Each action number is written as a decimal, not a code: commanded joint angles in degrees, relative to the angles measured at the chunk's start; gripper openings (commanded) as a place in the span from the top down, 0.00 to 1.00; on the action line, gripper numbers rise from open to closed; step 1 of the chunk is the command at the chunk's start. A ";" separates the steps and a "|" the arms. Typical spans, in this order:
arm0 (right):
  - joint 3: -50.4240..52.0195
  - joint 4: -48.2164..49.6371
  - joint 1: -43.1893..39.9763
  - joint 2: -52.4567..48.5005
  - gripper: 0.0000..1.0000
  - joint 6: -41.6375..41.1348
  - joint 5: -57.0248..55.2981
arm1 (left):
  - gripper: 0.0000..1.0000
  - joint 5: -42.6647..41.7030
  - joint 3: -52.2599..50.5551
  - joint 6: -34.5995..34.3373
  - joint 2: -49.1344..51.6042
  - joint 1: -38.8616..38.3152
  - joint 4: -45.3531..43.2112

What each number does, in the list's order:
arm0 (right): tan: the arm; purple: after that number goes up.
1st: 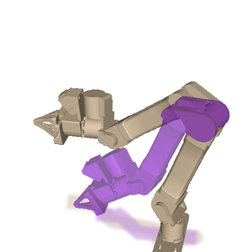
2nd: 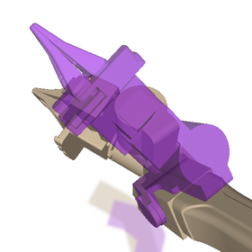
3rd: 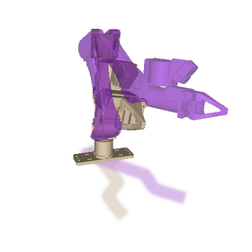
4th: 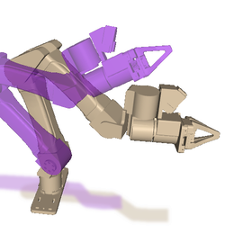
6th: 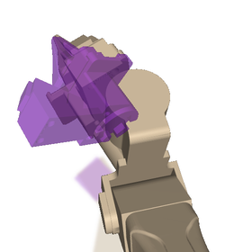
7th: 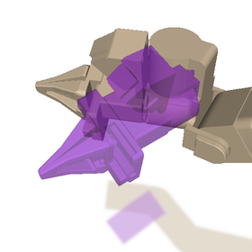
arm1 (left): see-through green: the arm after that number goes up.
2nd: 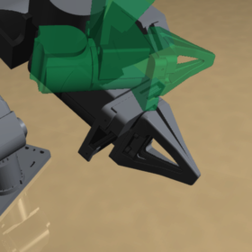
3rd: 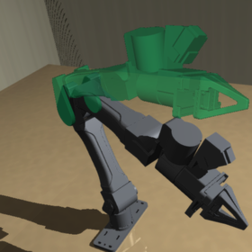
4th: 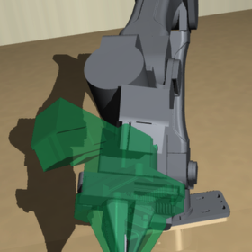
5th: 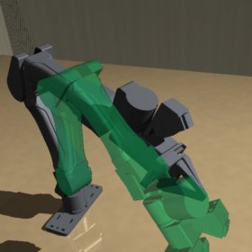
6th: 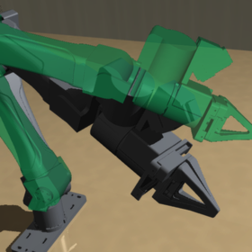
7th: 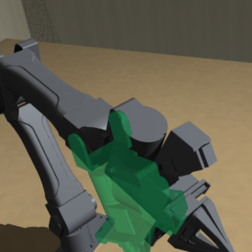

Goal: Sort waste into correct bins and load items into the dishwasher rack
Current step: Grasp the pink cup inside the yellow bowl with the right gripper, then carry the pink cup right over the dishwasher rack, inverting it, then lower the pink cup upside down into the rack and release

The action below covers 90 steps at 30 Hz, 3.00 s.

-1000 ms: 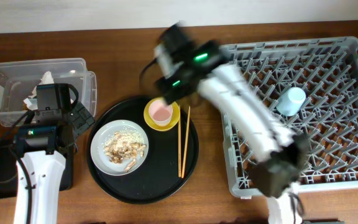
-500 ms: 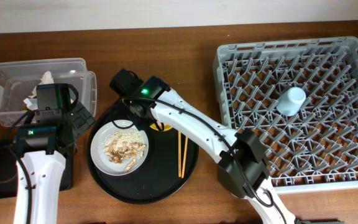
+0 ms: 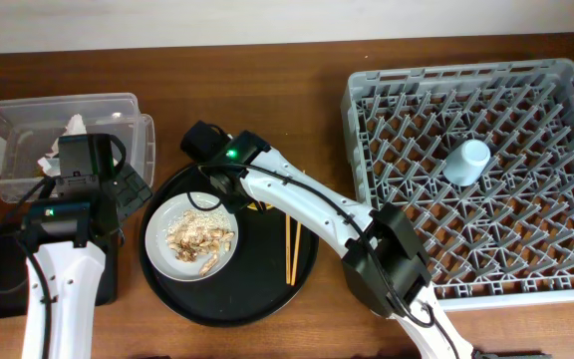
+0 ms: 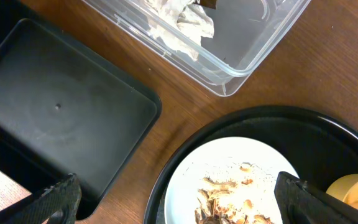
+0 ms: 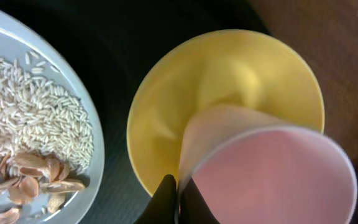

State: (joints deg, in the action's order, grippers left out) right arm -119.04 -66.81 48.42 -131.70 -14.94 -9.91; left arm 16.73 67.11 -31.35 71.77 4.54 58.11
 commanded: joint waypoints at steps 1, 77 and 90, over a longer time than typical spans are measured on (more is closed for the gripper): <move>-5.07 -4.24 -0.07 0.50 0.96 -0.76 -2.80 | 0.01 0.00 0.74 -0.33 -0.66 0.24 0.09; 38.47 -21.24 -88.85 20.74 0.95 32.83 52.94 | 0.01 0.00 0.70 -0.33 -0.66 0.24 0.09; 32.65 -17.53 -91.95 21.11 0.90 13.40 33.16 | 0.01 0.00 0.70 -0.33 -0.66 0.24 0.09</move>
State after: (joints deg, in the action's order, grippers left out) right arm -85.91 -83.88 -43.00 -109.84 5.02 43.46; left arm 16.73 67.11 -31.35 71.77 4.54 58.11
